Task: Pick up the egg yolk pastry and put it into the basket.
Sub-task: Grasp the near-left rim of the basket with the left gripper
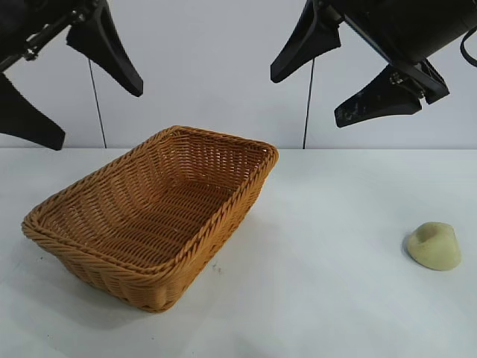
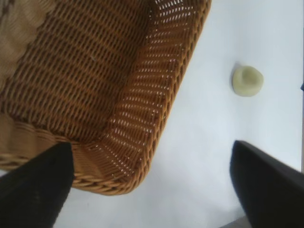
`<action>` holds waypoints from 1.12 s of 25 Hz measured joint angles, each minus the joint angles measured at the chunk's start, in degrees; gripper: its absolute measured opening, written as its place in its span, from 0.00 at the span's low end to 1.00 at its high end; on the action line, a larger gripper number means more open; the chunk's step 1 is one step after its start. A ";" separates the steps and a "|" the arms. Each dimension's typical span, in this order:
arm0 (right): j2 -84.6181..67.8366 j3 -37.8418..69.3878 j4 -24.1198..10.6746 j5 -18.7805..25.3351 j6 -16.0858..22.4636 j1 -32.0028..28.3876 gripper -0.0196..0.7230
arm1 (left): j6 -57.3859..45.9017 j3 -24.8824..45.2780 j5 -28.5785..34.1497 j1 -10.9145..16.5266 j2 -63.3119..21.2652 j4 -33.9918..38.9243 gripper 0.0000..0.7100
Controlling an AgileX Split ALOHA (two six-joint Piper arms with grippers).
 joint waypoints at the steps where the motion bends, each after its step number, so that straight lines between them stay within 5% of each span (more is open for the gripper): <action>1: 0.00 0.00 0.00 0.00 0.00 0.00 0.90 | -2.14 1.05 0.00 -0.54 -1.43 0.71 0.91; 5: 0.00 0.00 0.00 0.00 0.00 0.00 0.90 | -13.22 3.67 -0.64 -4.71 -5.71 6.32 0.91; 12: 0.00 0.00 0.00 0.00 0.00 0.00 0.90 | -47.63 4.58 -3.26 -11.55 -2.52 27.80 0.91; 16: 0.00 0.00 0.00 0.00 0.00 0.00 0.90 | -61.38 4.58 -4.48 -11.81 1.73 33.64 0.91; 28: 0.00 0.00 0.00 0.05 0.00 0.00 0.90 | -73.73 4.58 -8.95 -11.81 14.13 34.24 0.91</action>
